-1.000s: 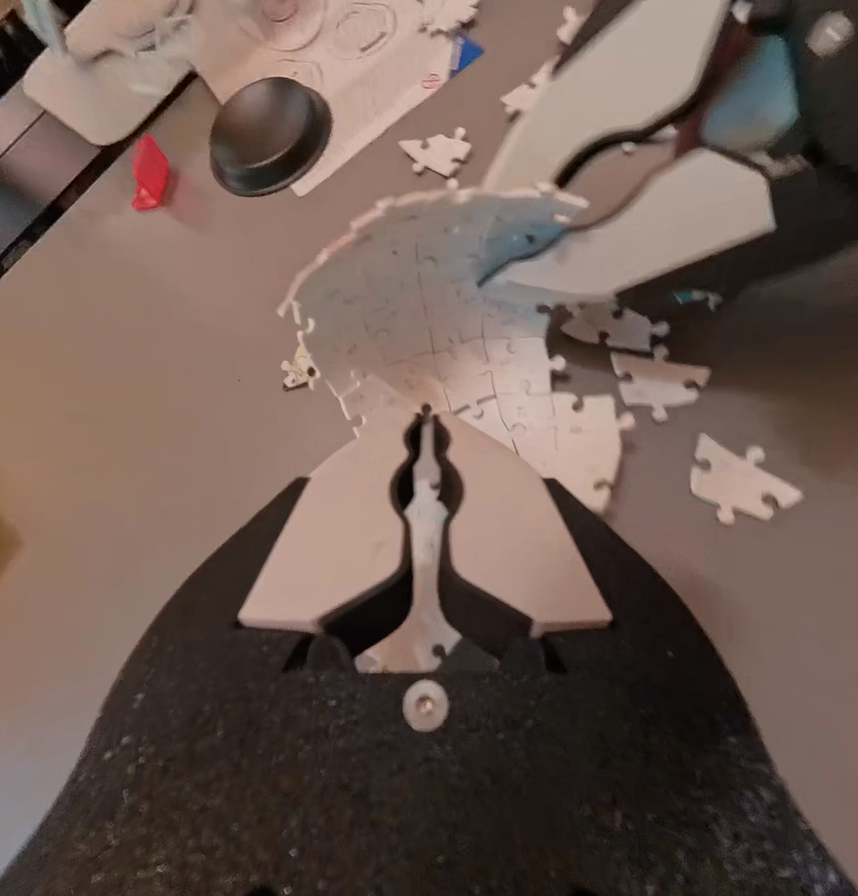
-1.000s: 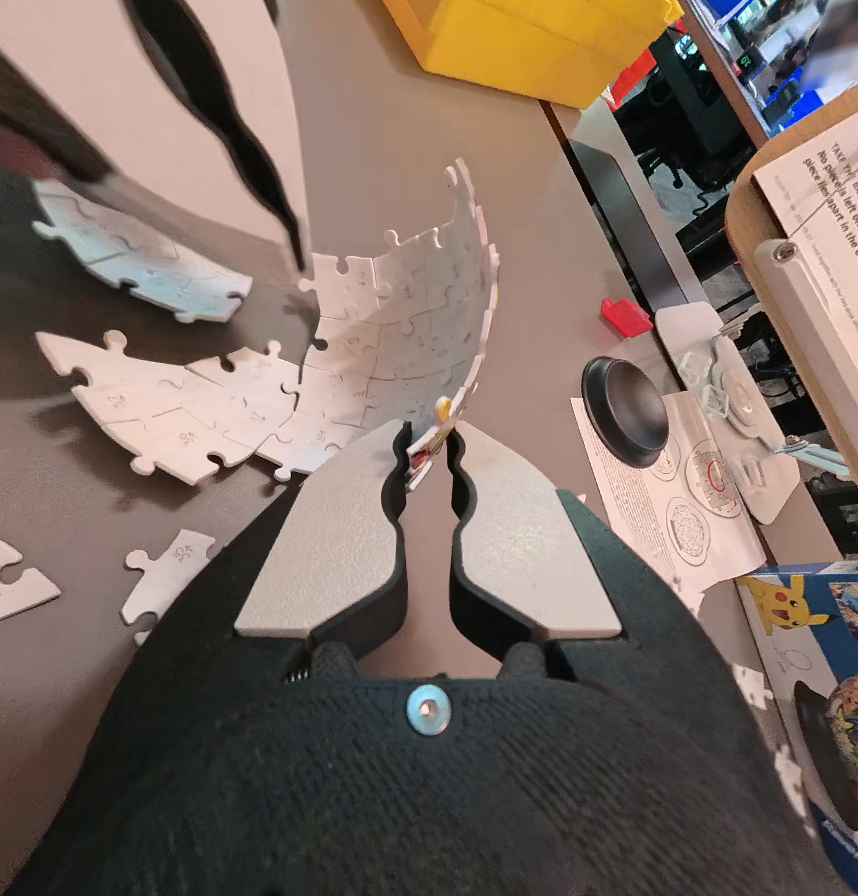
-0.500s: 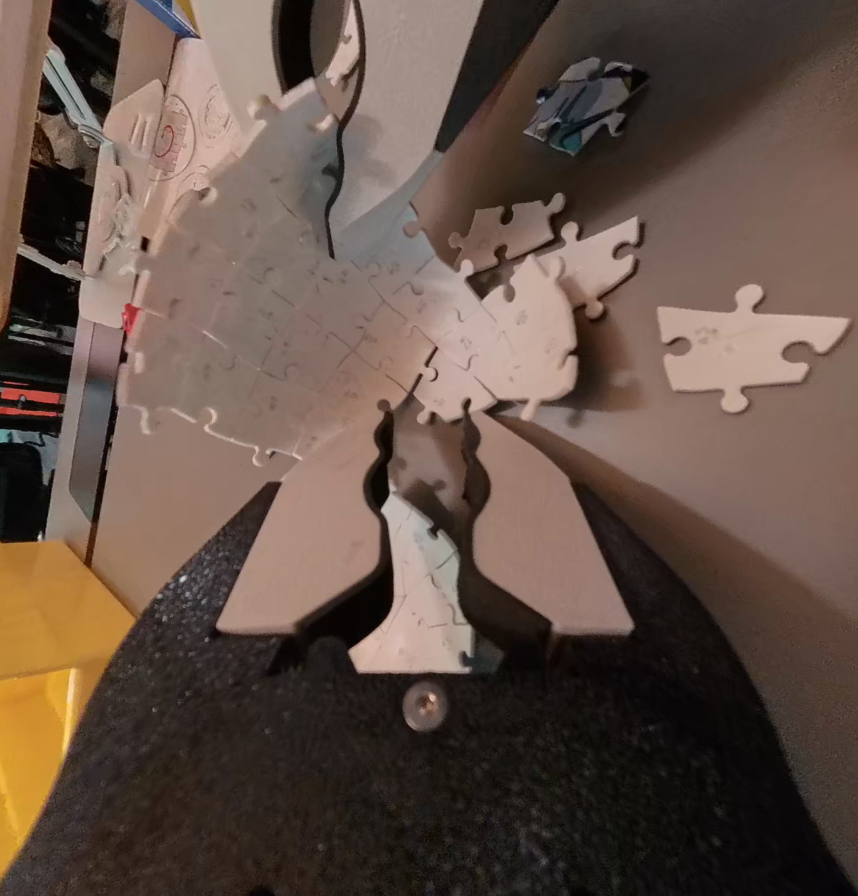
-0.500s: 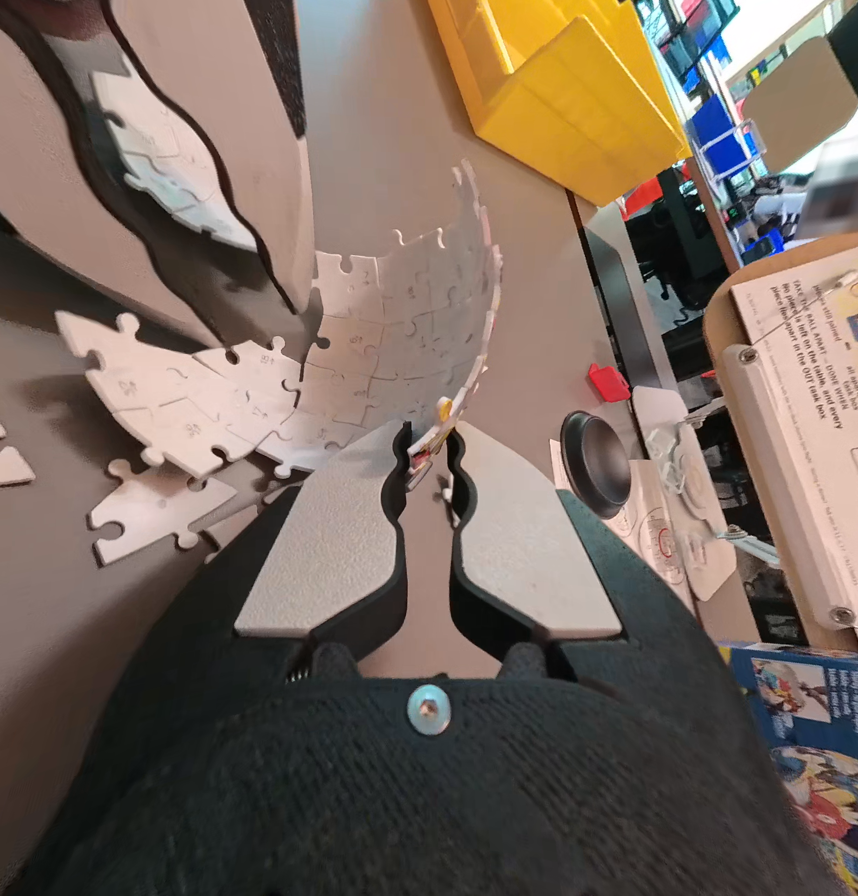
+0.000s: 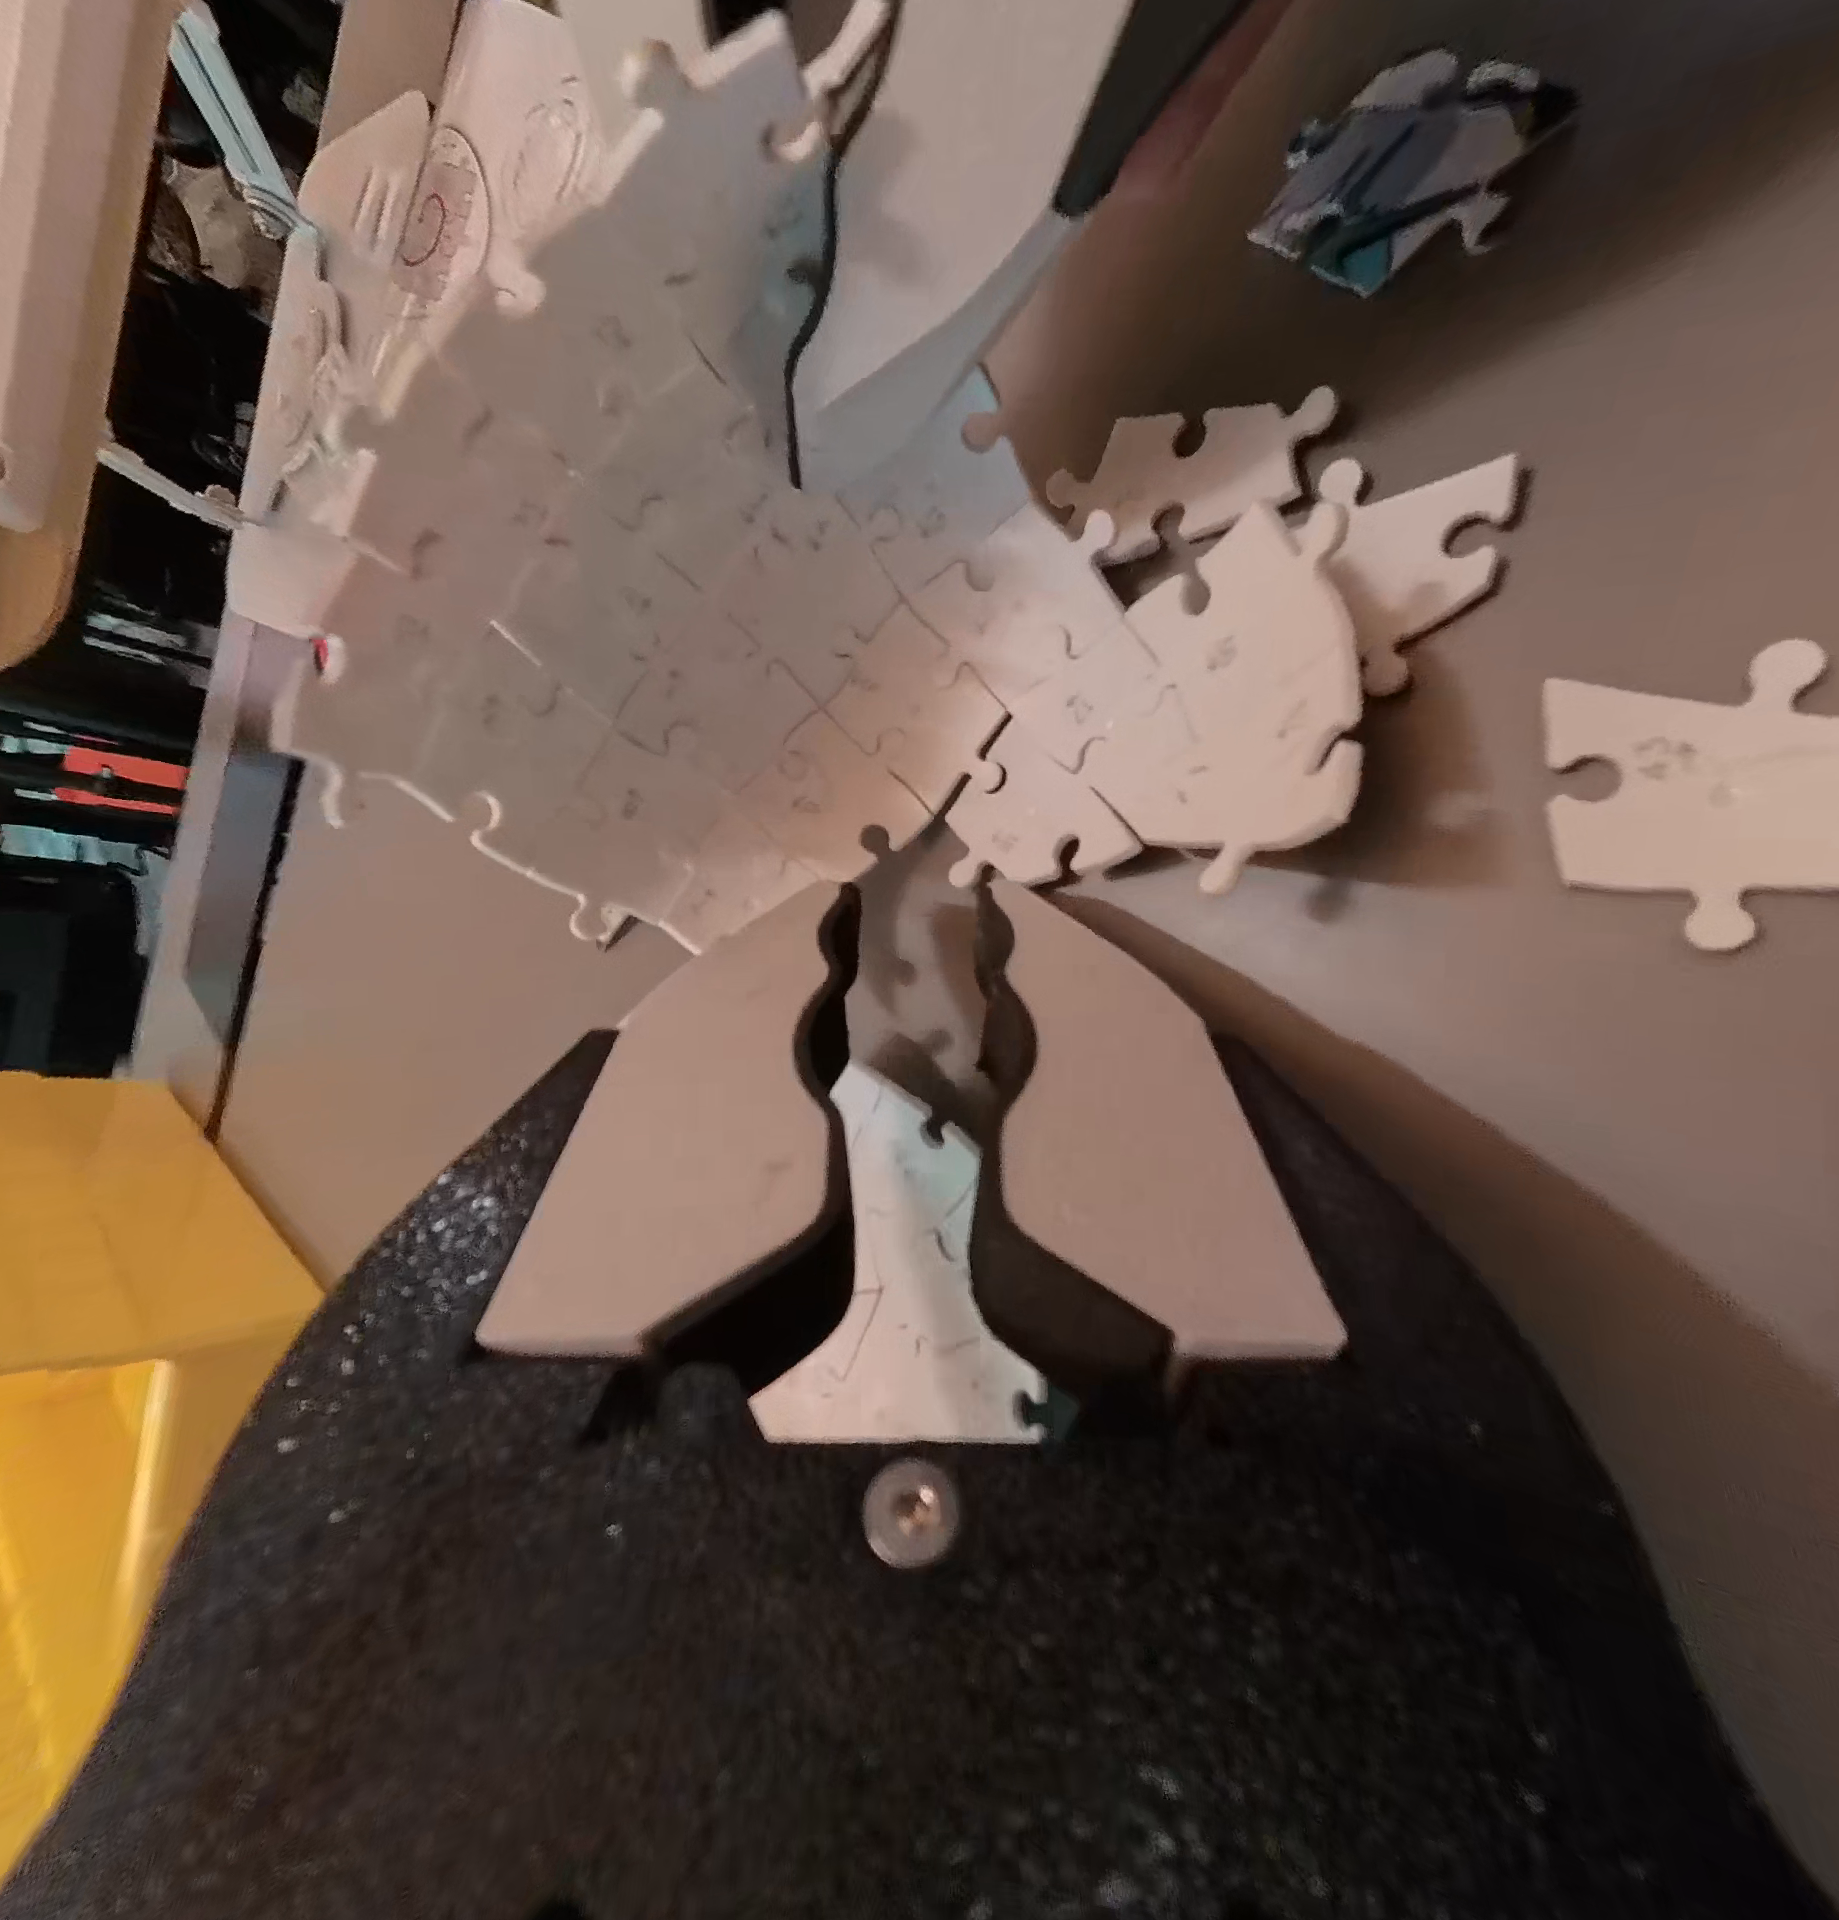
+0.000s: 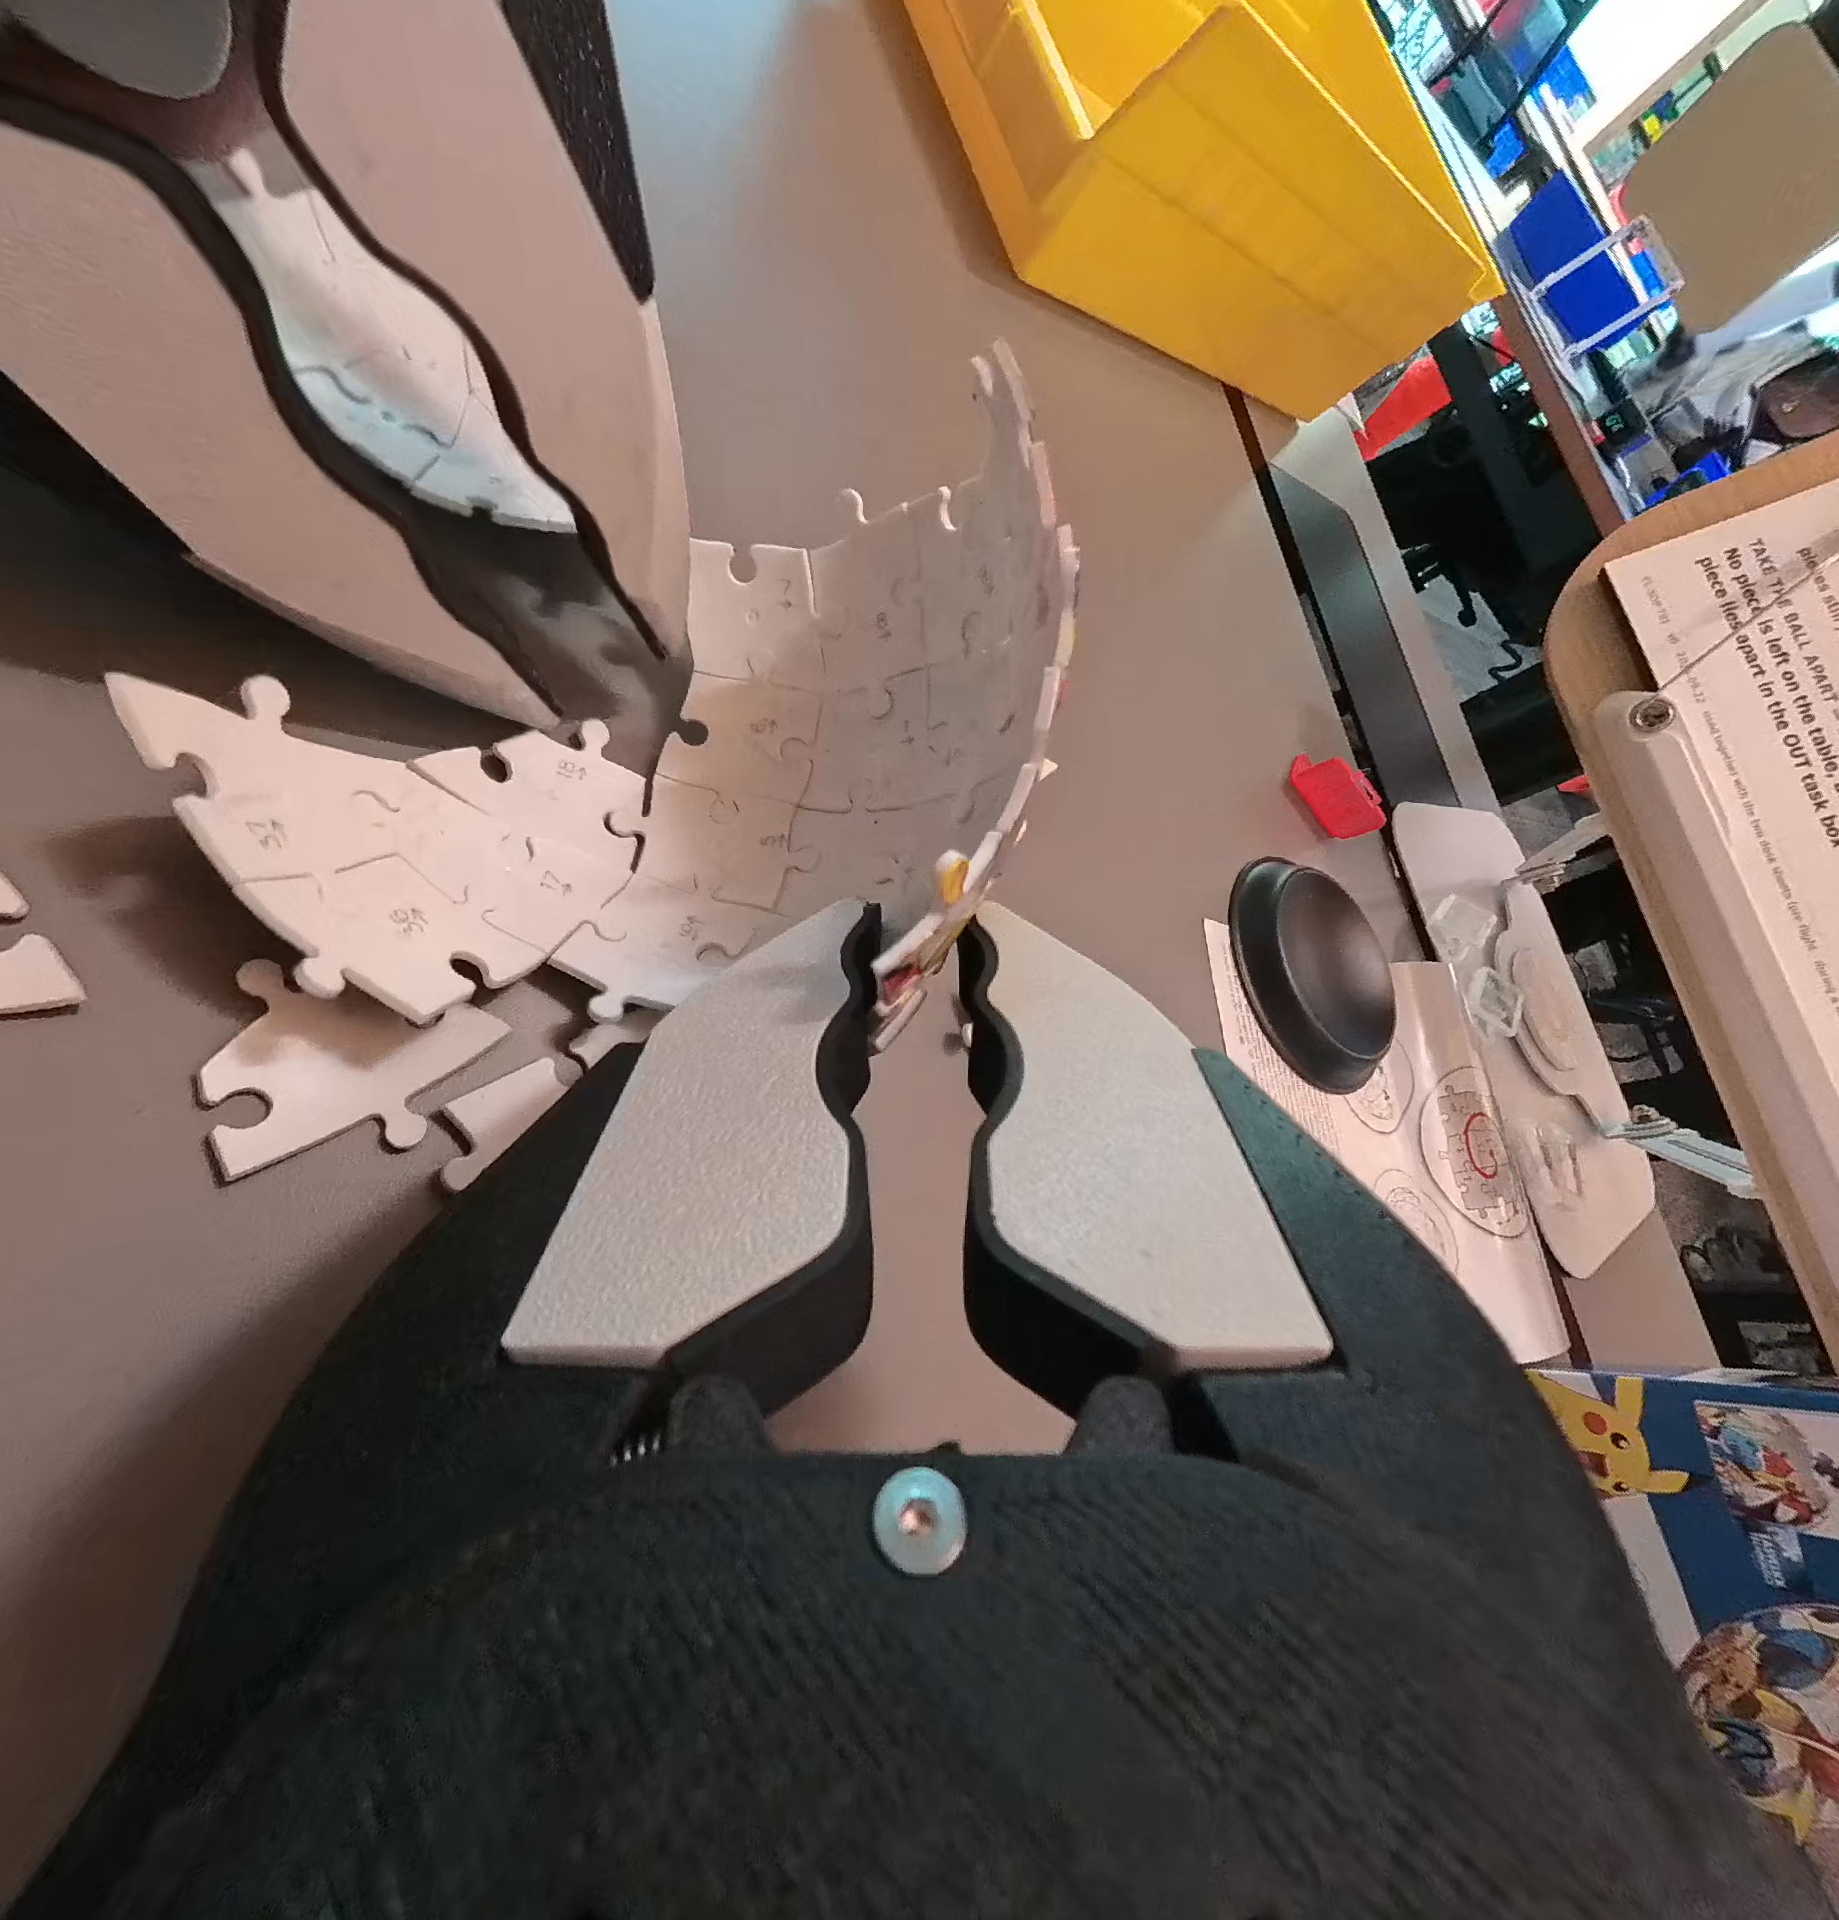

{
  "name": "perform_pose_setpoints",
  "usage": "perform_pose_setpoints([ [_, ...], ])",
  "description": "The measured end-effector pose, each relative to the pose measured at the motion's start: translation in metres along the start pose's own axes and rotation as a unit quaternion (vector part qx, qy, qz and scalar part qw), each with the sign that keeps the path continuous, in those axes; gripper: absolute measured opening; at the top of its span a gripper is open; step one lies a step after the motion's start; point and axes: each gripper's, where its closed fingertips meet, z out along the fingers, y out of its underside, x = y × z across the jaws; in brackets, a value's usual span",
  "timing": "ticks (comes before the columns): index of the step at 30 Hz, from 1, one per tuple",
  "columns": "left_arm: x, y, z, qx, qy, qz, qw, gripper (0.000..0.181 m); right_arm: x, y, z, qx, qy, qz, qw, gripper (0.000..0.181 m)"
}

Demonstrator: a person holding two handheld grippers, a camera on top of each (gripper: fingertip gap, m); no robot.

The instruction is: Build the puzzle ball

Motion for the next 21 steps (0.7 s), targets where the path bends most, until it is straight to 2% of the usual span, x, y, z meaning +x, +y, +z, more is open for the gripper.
perform_pose_setpoints([
  [3, 0.004, 0.004, -0.007, -0.007, 0.051, -0.122, 0.991, 0.021, 0.0, 0.001, 0.0, 0.002, 0.002, 0.003, 1.0, 0.014],
  [5, 0.007, 0.004, -0.011, -0.018, 0.084, -0.233, 0.969, 0.021, 0.0, 0.001, -0.001, 0.007, 0.004, 0.006, 1.0, 0.014],
  [8, 0.014, 0.0, -0.013, -0.028, 0.123, -0.409, 0.904, 0.021, 0.0, 0.0, -0.001, 0.011, 0.01, 0.004, 1.0, 0.014],
  [11, 0.015, -0.005, -0.011, -0.017, 0.144, -0.524, 0.839, 0.018, -0.001, -0.001, -0.002, 0.02, 0.018, 0.003, 1.0, 0.014],
  [14, 0.016, -0.005, -0.005, -0.024, 0.148, -0.593, 0.791, 0.015, -0.001, 0.0, -0.003, 0.021, 0.019, 0.004, 1.0, 0.014],
  [21, 0.016, -0.01, 0.008, -0.023, 0.172, -0.645, 0.745, 0.004, 0.001, -0.003, -0.006, 0.033, 0.043, -0.008, 0.999, 0.013],
])
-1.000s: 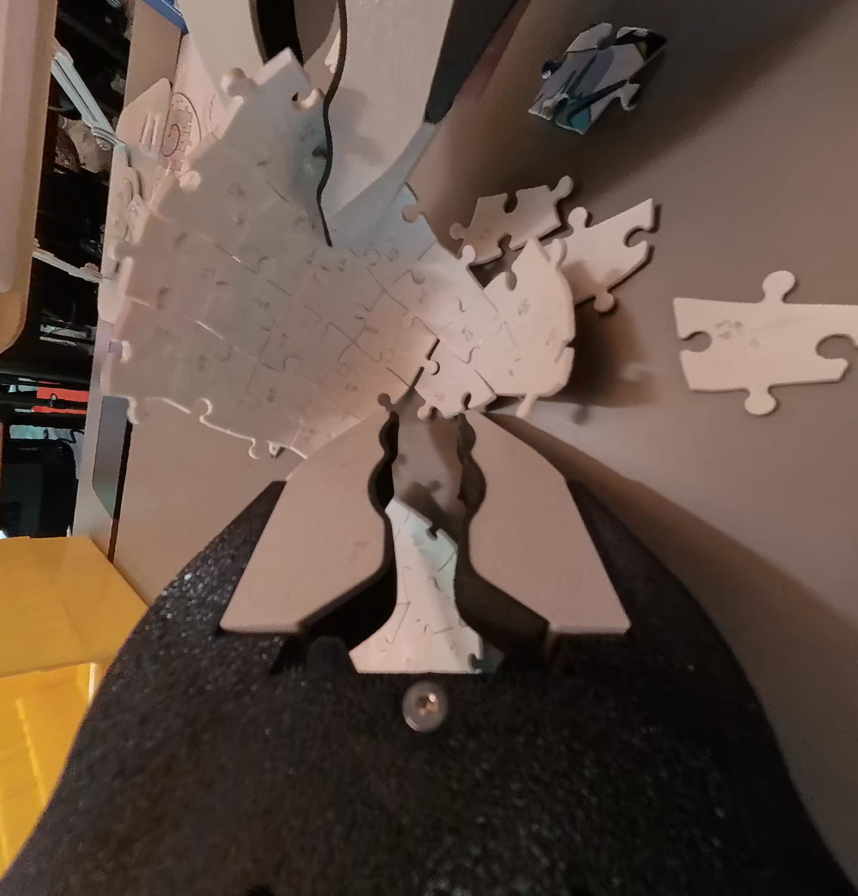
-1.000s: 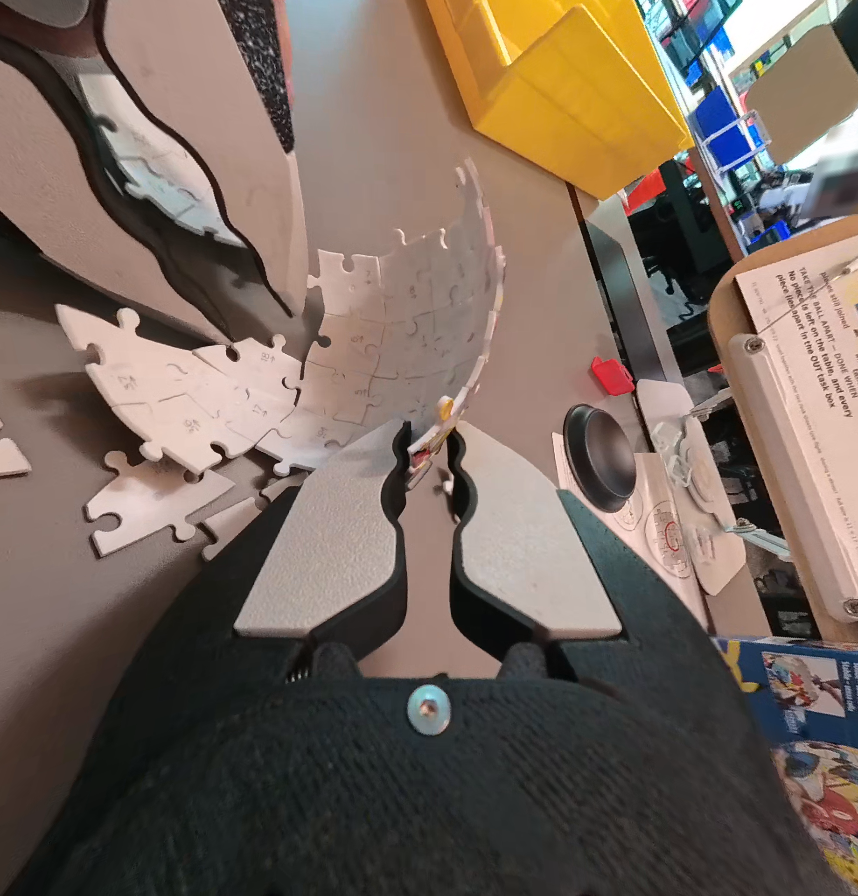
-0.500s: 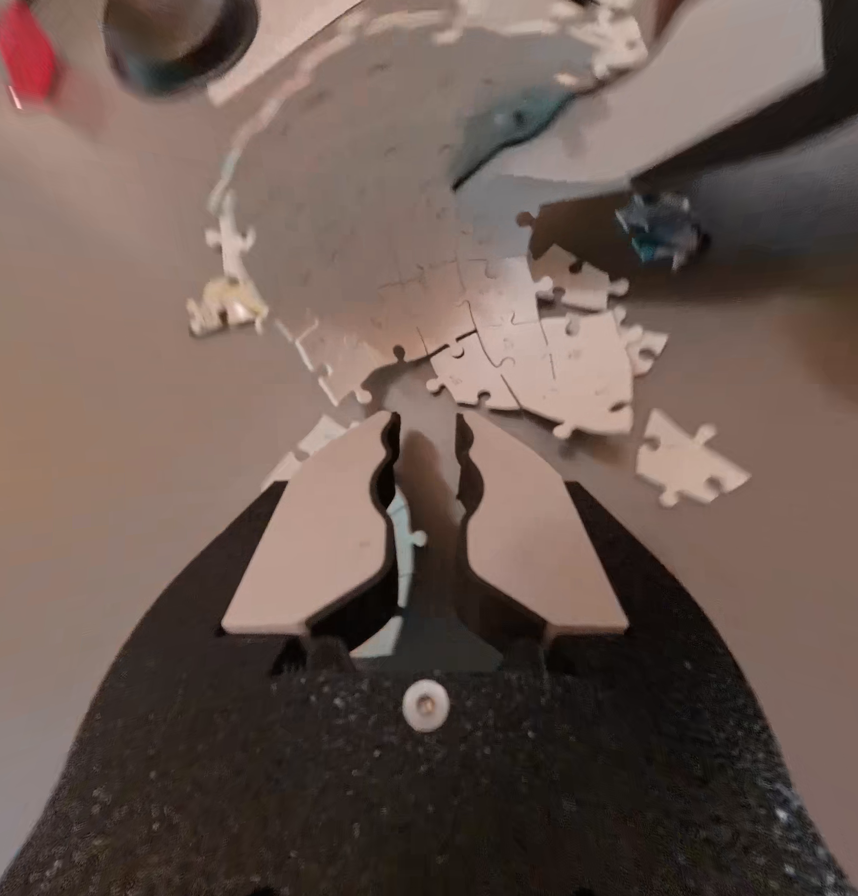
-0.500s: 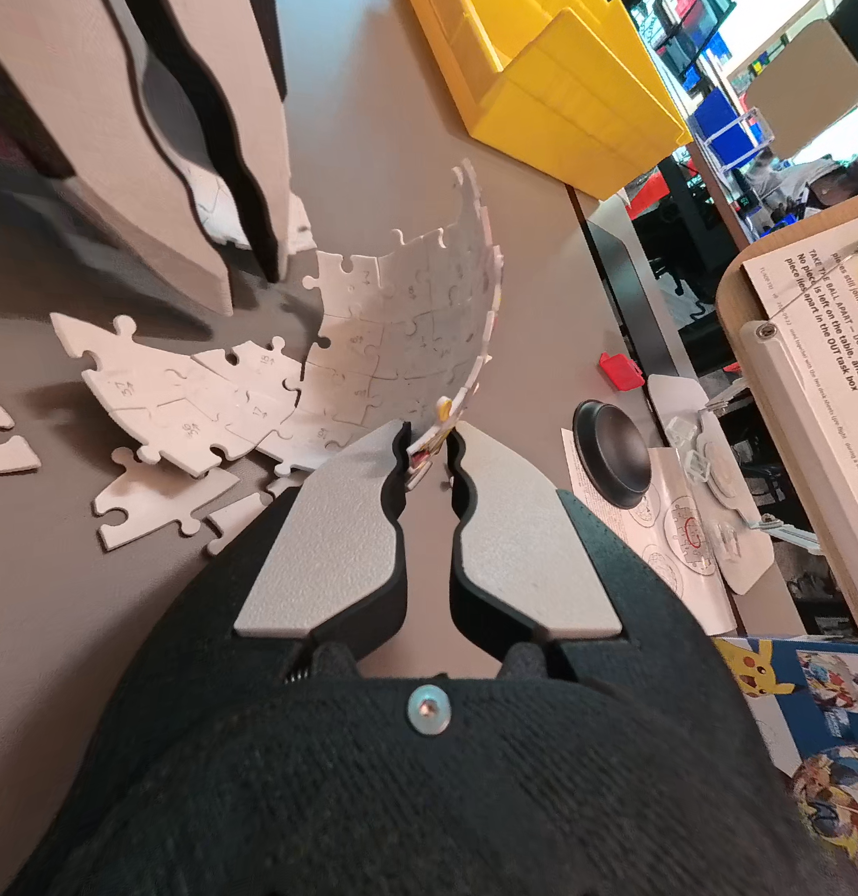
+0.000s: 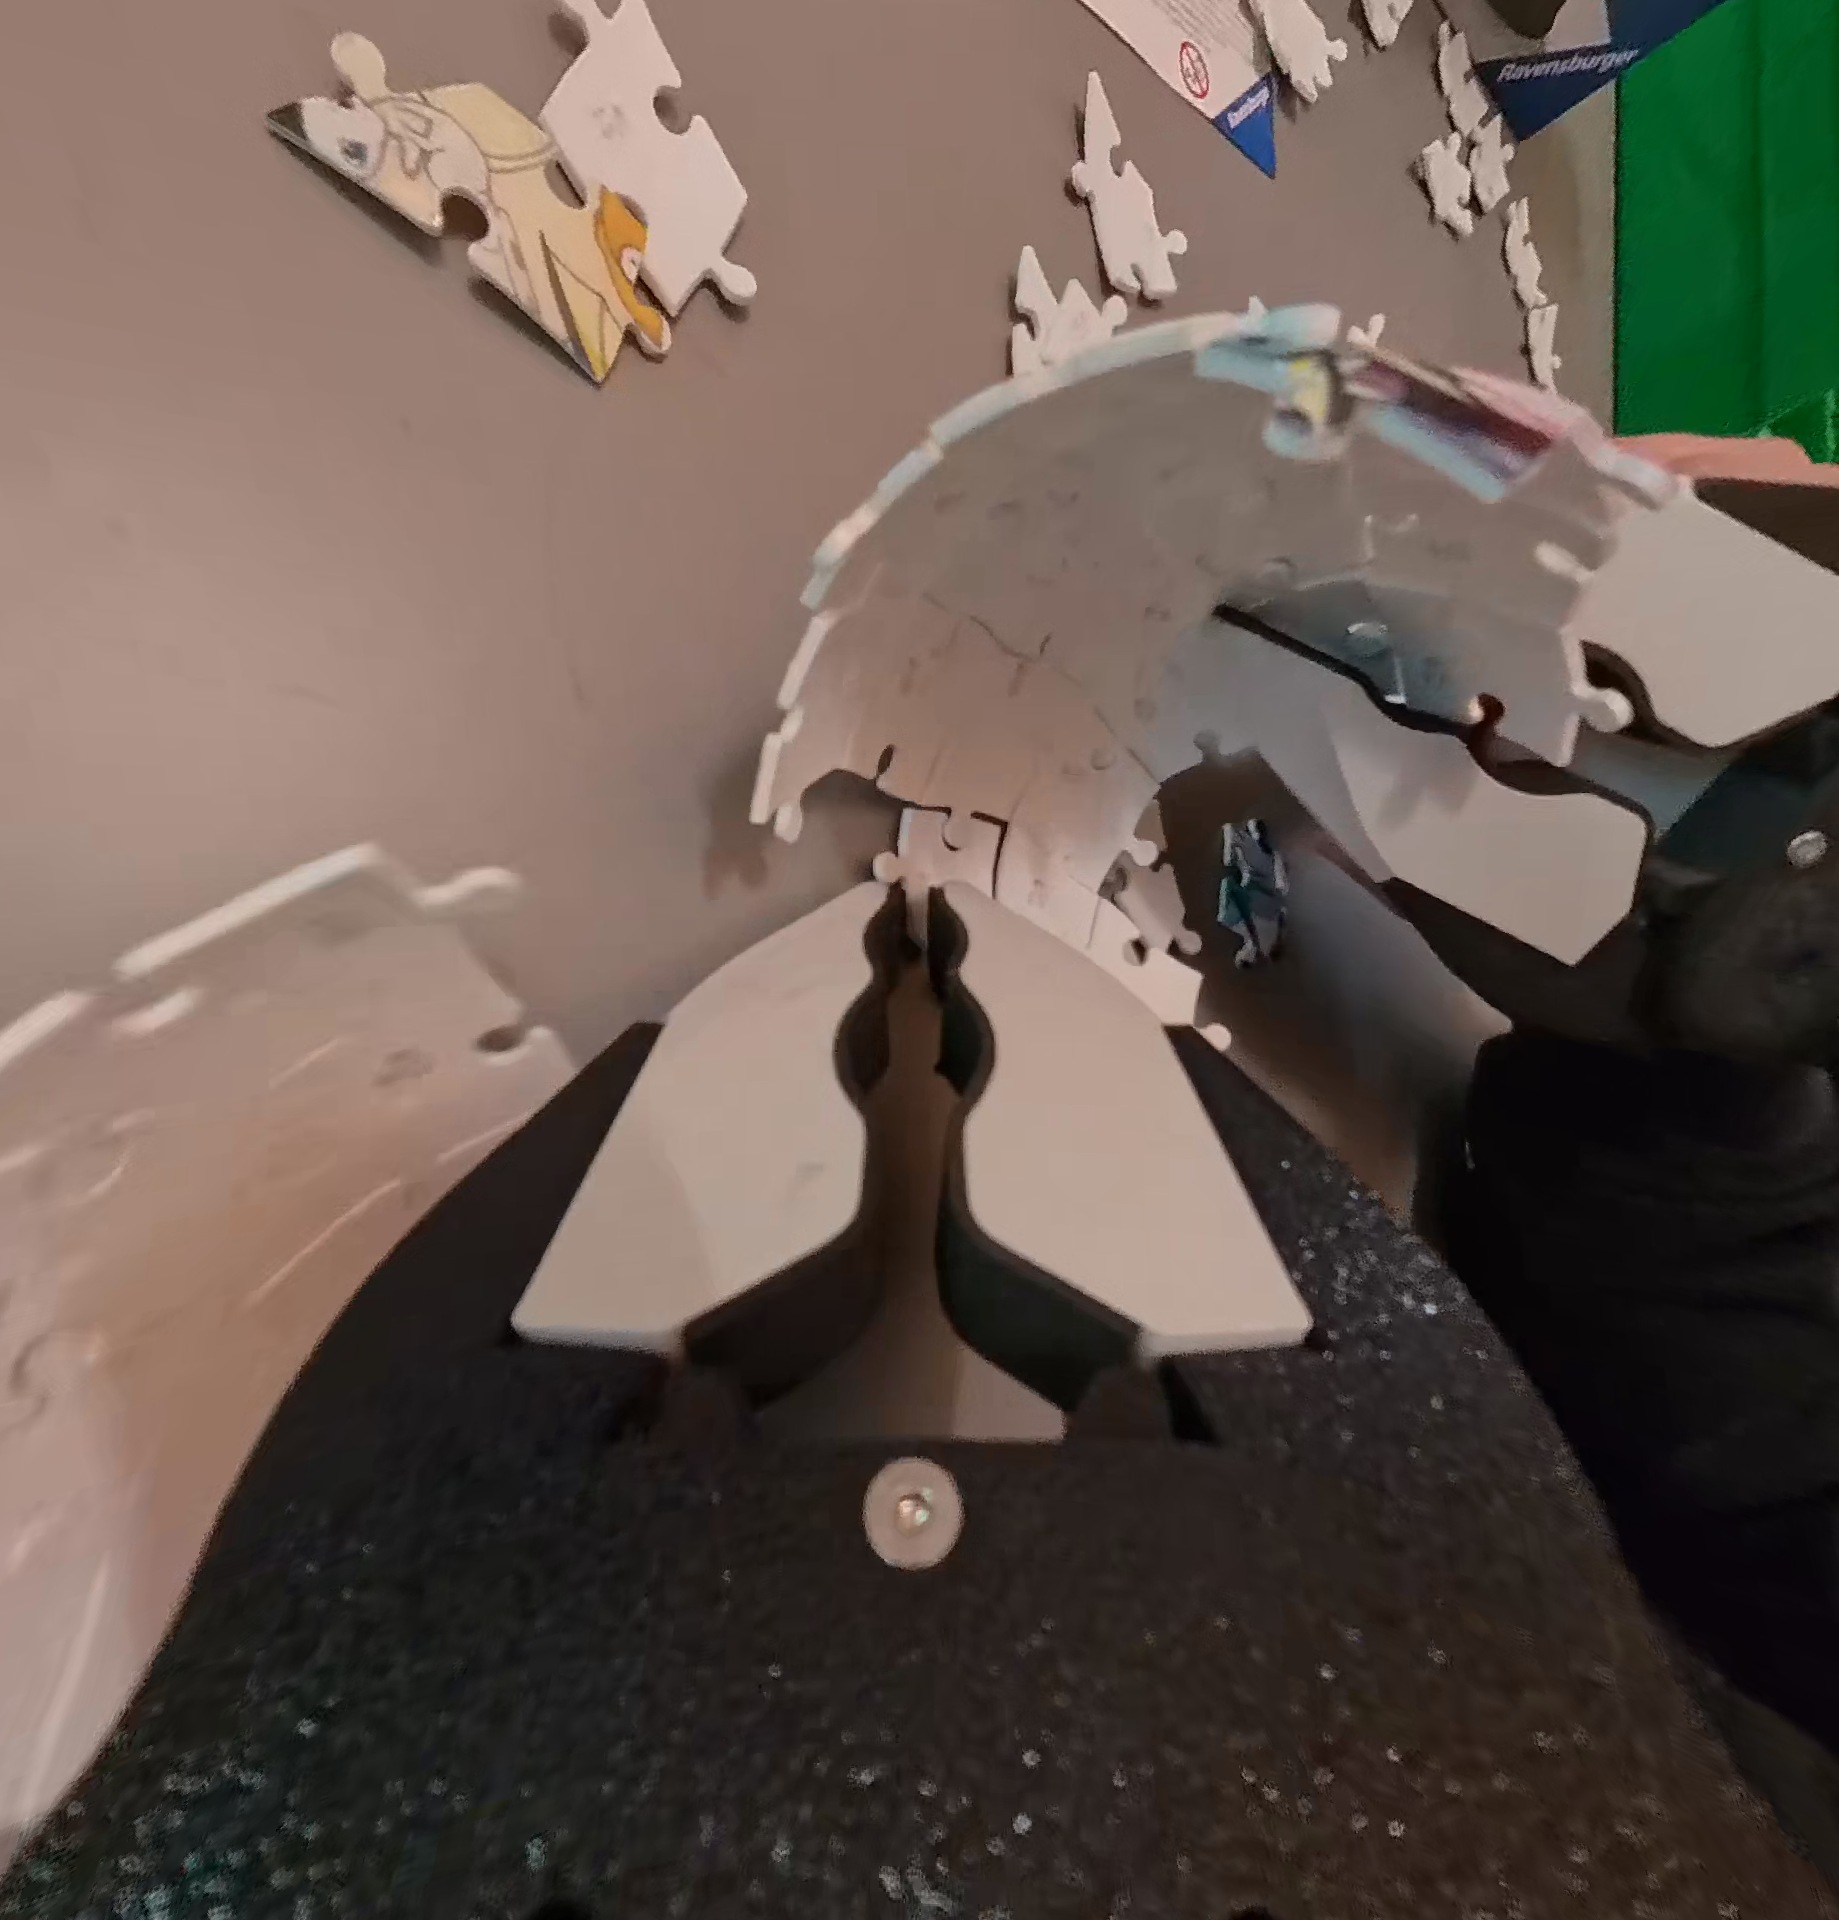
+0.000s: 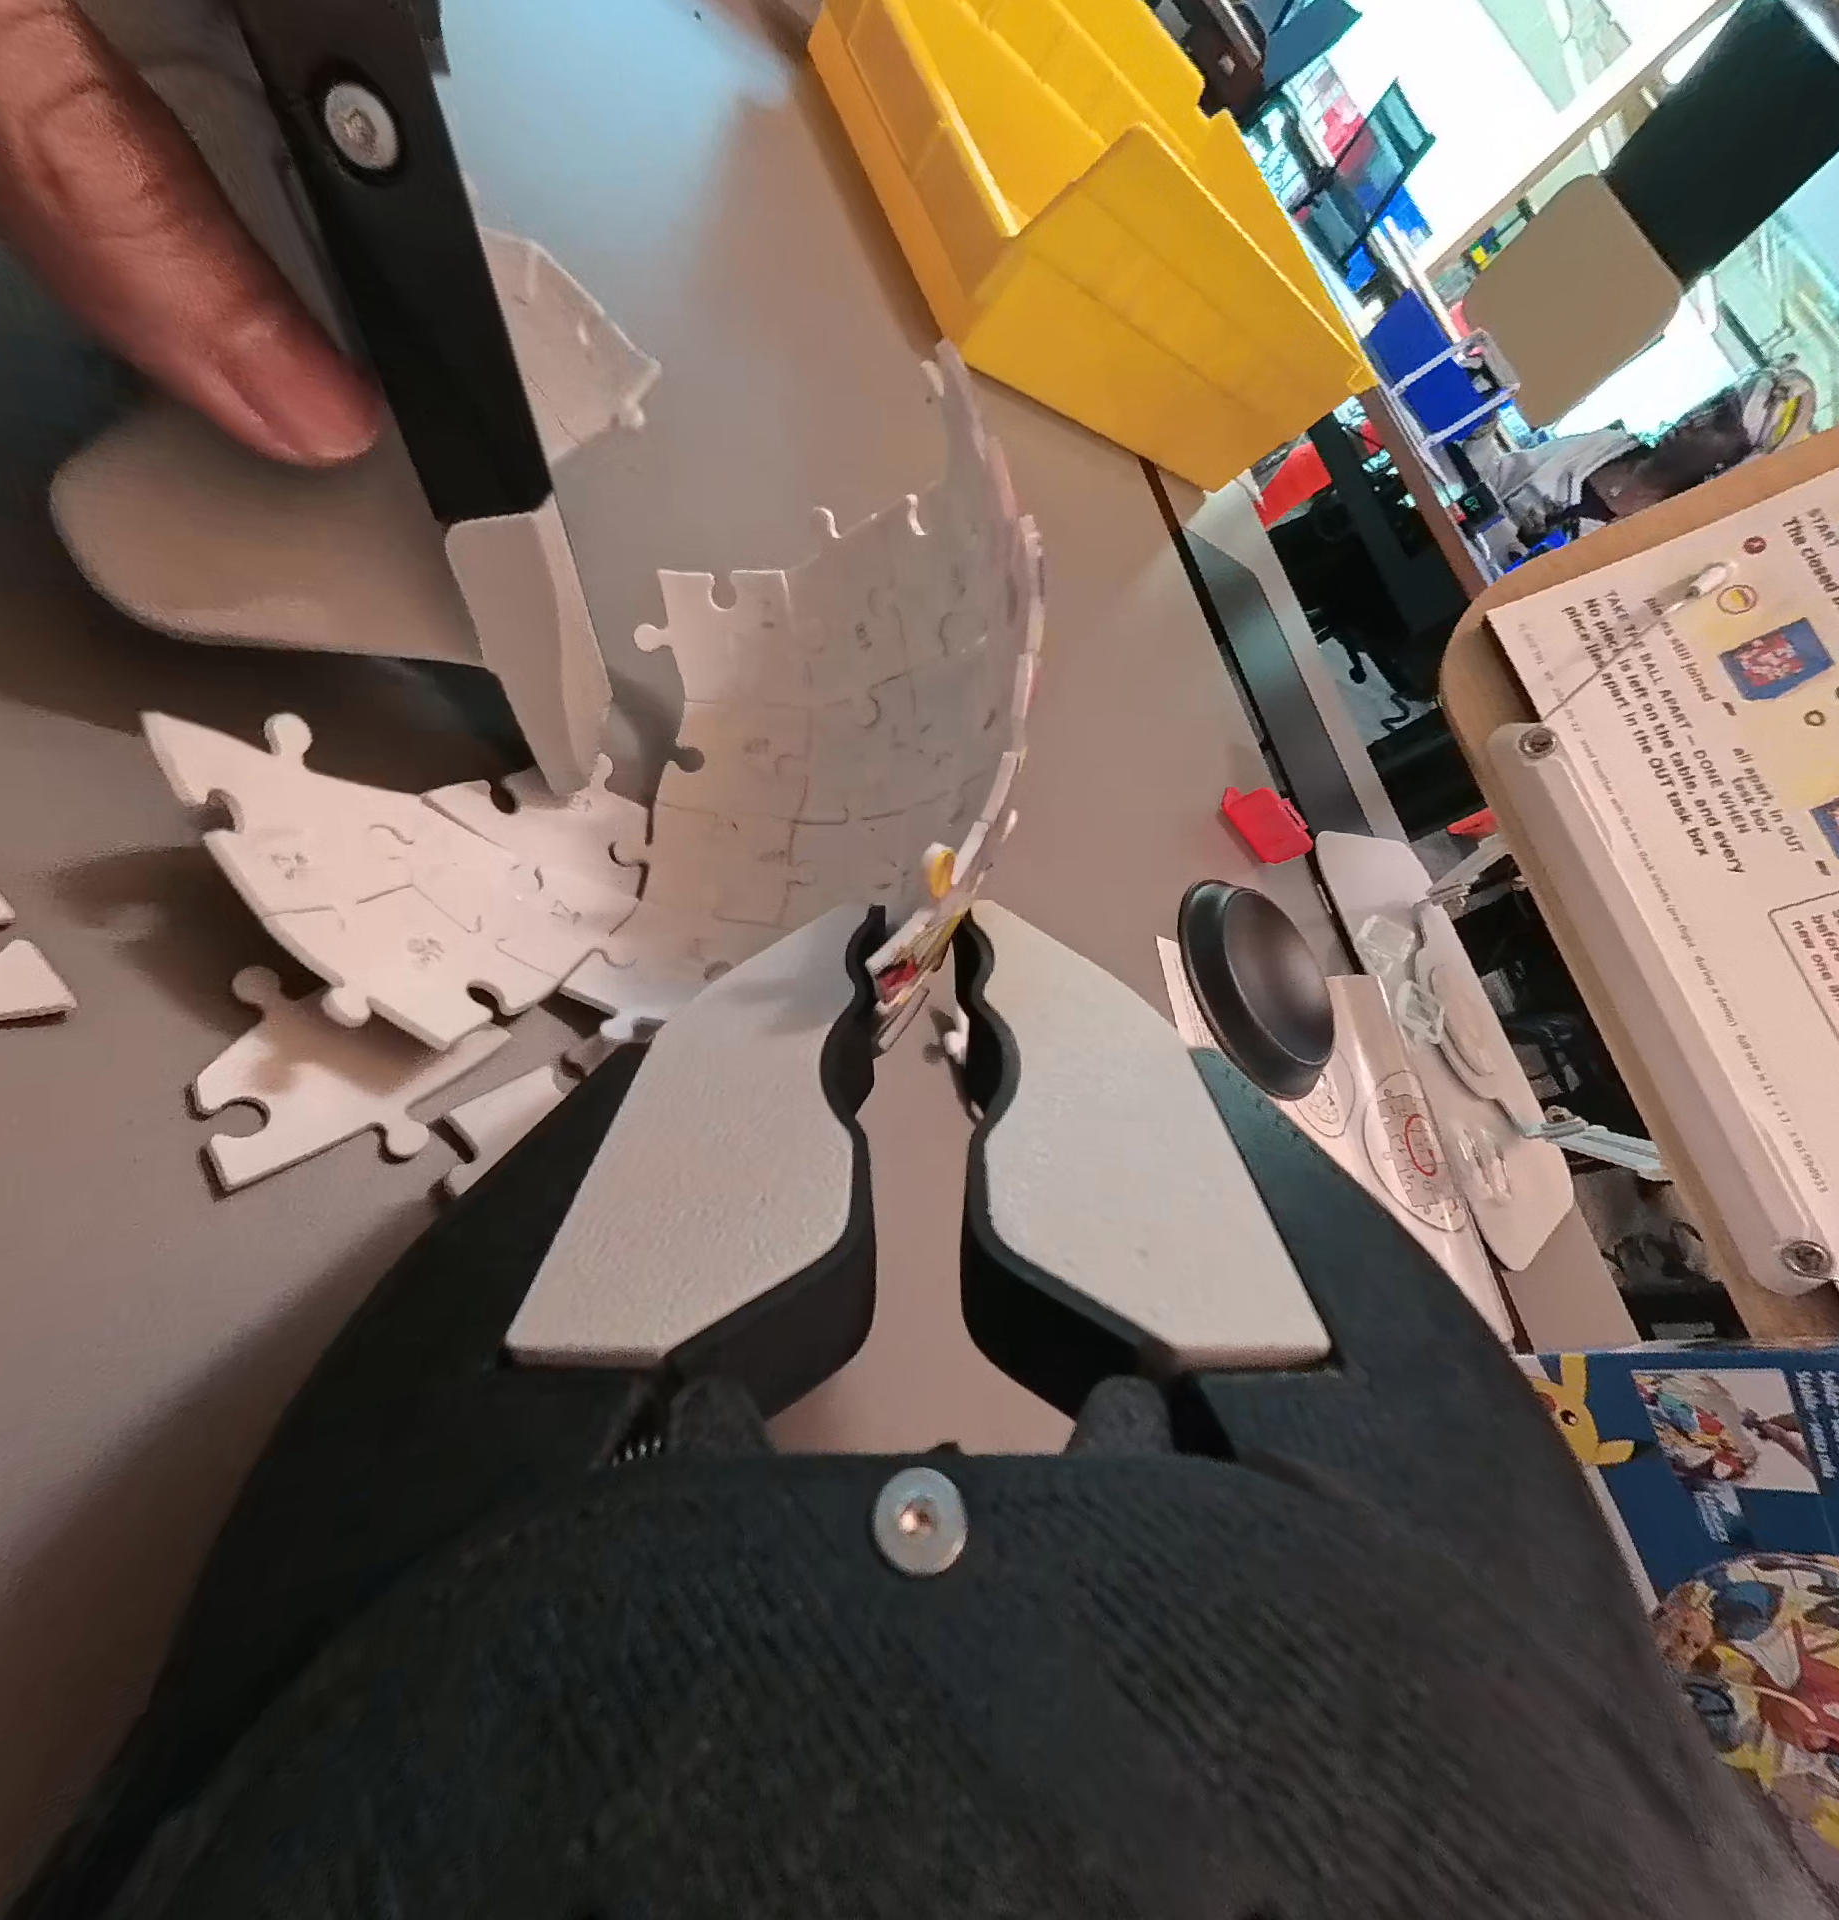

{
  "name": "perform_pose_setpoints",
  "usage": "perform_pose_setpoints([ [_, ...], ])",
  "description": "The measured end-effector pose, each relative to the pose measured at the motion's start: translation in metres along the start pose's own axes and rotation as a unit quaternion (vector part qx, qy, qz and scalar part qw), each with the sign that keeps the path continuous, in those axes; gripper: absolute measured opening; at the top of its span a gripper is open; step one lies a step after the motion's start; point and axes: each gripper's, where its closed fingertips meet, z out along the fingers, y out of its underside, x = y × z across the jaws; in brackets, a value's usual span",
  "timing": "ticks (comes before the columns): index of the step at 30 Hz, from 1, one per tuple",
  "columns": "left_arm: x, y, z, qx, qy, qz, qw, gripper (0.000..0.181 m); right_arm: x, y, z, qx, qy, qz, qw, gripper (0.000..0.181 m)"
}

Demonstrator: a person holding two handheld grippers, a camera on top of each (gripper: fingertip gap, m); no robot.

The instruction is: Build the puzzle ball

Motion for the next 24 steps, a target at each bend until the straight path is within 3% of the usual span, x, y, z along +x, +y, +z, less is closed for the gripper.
perform_pose_setpoints([
  [6, 0.0, -0.003, 0.002, -0.006, 0.014, -0.017, 1.0, 0.001, 0.003, 0.002, -0.001, -0.001, 0.009, 0.0, 1.0, 0.013],
  [18, -0.006, -0.012, 0.0, 0.056, -0.069, 0.13, 0.988, 0.0, 0.005, 0.005, -0.001, -0.008, 0.044, -0.013, 0.999, 0.014],
  [22, -0.006, -0.014, -0.004, 0.056, -0.077, 0.133, 0.987, 0.0, 0.004, 0.004, -0.001, -0.007, 0.047, -0.026, 0.999, 0.014],
  [24, 0.008, -0.022, -0.008, 0.082, -0.053, 0.174, 0.98, 0.0, 0.004, 0.003, -0.001, -0.007, 0.05, -0.033, 0.998, 0.013],
])
